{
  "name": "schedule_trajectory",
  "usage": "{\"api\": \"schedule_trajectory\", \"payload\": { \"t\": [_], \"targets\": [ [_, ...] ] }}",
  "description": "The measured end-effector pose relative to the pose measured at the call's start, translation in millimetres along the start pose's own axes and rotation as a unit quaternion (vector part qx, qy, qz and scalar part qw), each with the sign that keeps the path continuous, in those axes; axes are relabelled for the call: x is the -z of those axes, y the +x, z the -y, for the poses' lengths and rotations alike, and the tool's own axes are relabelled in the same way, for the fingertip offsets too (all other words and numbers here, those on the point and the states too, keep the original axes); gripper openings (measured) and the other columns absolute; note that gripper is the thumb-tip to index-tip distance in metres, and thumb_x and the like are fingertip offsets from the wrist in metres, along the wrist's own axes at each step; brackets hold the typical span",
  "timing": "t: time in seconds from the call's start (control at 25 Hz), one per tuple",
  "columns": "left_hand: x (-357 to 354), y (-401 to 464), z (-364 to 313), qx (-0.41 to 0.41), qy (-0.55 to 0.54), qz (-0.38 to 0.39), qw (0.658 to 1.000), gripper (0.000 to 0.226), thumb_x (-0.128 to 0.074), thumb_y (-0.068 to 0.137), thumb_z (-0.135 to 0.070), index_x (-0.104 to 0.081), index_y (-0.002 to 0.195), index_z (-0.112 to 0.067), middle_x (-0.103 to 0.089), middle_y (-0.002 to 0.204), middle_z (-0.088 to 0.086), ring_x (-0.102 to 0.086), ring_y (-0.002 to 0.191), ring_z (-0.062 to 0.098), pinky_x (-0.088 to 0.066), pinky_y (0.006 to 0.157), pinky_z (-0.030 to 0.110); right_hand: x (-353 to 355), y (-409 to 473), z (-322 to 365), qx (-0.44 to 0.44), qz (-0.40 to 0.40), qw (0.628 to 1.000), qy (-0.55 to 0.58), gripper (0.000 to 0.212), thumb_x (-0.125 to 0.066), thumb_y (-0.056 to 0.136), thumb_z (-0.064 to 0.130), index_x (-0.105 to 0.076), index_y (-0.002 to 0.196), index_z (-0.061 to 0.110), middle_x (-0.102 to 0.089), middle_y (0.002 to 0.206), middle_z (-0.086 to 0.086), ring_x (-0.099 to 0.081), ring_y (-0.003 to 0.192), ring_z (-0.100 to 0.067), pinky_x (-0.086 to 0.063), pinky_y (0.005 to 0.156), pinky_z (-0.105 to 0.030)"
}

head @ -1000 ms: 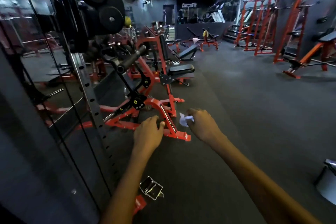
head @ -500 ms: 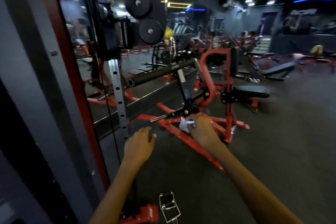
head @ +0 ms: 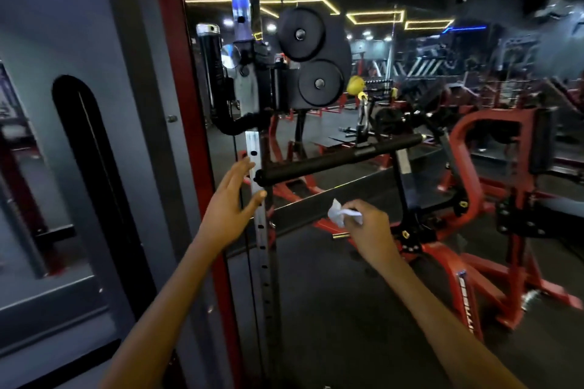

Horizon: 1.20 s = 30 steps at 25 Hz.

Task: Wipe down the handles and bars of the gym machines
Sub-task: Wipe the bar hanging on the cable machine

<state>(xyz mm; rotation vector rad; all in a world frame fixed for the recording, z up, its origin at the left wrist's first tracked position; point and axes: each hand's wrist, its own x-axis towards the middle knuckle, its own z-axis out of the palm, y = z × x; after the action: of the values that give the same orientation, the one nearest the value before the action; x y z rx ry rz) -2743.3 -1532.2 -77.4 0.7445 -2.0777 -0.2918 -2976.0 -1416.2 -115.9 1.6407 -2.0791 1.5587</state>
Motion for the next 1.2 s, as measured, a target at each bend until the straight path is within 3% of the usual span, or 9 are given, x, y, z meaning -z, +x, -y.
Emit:
{"api": "schedule_trajectory", "payload": {
  "t": [0.24, 0.36, 0.44, 0.6, 0.68, 0.88, 0.96, 1.08, 1.2],
  "targets": [
    [-13.6, 62.7, 28.5, -0.110, -0.032, 0.125, 0.985, 0.063, -0.067, 0.080, -0.044, -0.048, 0.137, -0.026, -0.048, 0.144, -0.002, -0.045, 0.132, 0.010, -0.041, 0.110, 0.040, -10.6, 42.3, 11.4, -0.011, -0.072, 0.984, 0.163, 0.011, -0.055, 0.089, -0.001, -0.064, 0.093, 0.003, -0.065, 0.079, 0.003, -0.066, 0.068, -0.003, -0.049, 0.056, -0.010],
    [-25.4, 67.0, 29.3, -0.127, -0.062, 0.102, 0.985, 0.059, -0.076, 0.079, -0.025, -0.054, 0.133, -0.018, -0.053, 0.139, 0.001, -0.050, 0.128, 0.008, -0.044, 0.106, 0.029, -22.1, 52.5, 13.6, 0.034, -0.145, 0.977, 0.150, 0.025, -0.055, 0.088, -0.005, -0.064, 0.109, 0.003, -0.067, 0.099, -0.002, -0.062, 0.089, 0.007, -0.048, 0.077, -0.007],
    [-30.1, 67.4, 27.0, -0.124, -0.063, 0.087, 0.986, 0.056, -0.076, 0.080, -0.014, -0.056, 0.132, -0.016, -0.058, 0.134, 0.000, -0.056, 0.118, 0.001, -0.047, 0.099, 0.023, -38.1, 56.4, 17.9, 0.093, -0.173, 0.974, 0.116, 0.036, -0.055, 0.085, -0.009, -0.059, 0.120, -0.001, -0.062, 0.120, -0.012, -0.055, 0.113, -0.008, -0.043, 0.096, -0.011],
    [-33.1, 66.7, 23.6, -0.110, -0.071, 0.067, 0.989, 0.066, -0.076, 0.080, -0.007, -0.045, 0.137, -0.017, -0.058, 0.126, -0.006, -0.056, 0.108, -0.012, -0.044, 0.092, 0.008, -80.9, 58.3, 35.8, 0.258, -0.073, 0.963, 0.034, 0.050, -0.038, 0.087, -0.006, -0.041, 0.136, 0.005, -0.043, 0.142, -0.011, -0.036, 0.134, -0.020, -0.025, 0.114, -0.026],
    [-34.1, 65.7, 25.4, -0.088, -0.079, 0.072, 0.990, 0.071, -0.075, 0.080, -0.007, -0.039, 0.140, -0.018, -0.056, 0.128, -0.003, -0.059, 0.106, -0.003, -0.046, 0.089, 0.008, -88.5, 68.5, 11.7, 0.334, -0.067, 0.938, -0.063, 0.054, -0.032, 0.085, -0.010, -0.043, 0.136, 0.005, -0.043, 0.143, -0.010, -0.032, 0.137, -0.022, -0.018, 0.117, -0.036],
    [-39.6, 64.3, 29.2, -0.030, -0.082, 0.112, 0.990, 0.072, -0.072, 0.083, -0.011, -0.036, 0.146, -0.016, -0.051, 0.139, 0.001, -0.058, 0.111, 0.006, -0.048, 0.095, 0.016, -66.1, 101.9, -45.6, 0.071, -0.115, 0.990, -0.039, 0.068, -0.043, 0.081, -0.020, -0.034, 0.142, 0.008, -0.032, 0.149, -0.008, -0.026, 0.141, -0.026, -0.019, 0.116, -0.033],
    [-43.2, 64.5, 26.7, -0.032, -0.081, 0.108, 0.990, 0.067, -0.071, 0.084, -0.008, -0.039, 0.143, -0.014, -0.056, 0.129, 0.000, -0.060, 0.099, -0.004, -0.050, 0.086, 0.012, -90.4, 82.0, -14.0, 0.146, -0.103, 0.984, -0.025, 0.063, -0.040, 0.085, -0.017, -0.029, 0.143, 0.006, -0.028, 0.151, -0.011, -0.023, 0.141, -0.026, -0.024, 0.115, -0.037],
    [-45.5, 65.7, 30.4, -0.056, -0.070, 0.095, 0.991, 0.060, -0.070, 0.083, -0.001, -0.045, 0.138, -0.009, -0.059, 0.105, -0.012, -0.062, 0.082, -0.012, -0.048, 0.071, 0.007, -114.3, 62.3, -5.1, 0.395, -0.051, 0.913, -0.091, 0.057, -0.031, 0.087, -0.011, -0.029, 0.142, 0.005, -0.033, 0.148, -0.014, -0.021, 0.141, -0.025, -0.015, 0.118, -0.033],
    [-42.5, 65.4, 28.7, -0.056, -0.067, 0.089, 0.992, 0.056, -0.071, 0.083, -0.006, -0.049, 0.133, -0.016, -0.056, 0.105, -0.018, -0.060, 0.082, -0.012, -0.047, 0.069, 0.006, -80.0, 106.6, -55.3, 0.304, -0.067, 0.944, -0.106, 0.070, -0.033, 0.082, -0.022, -0.028, 0.145, 0.009, -0.028, 0.152, -0.008, -0.017, 0.144, -0.023, -0.020, 0.117, -0.041]
  ]
}}
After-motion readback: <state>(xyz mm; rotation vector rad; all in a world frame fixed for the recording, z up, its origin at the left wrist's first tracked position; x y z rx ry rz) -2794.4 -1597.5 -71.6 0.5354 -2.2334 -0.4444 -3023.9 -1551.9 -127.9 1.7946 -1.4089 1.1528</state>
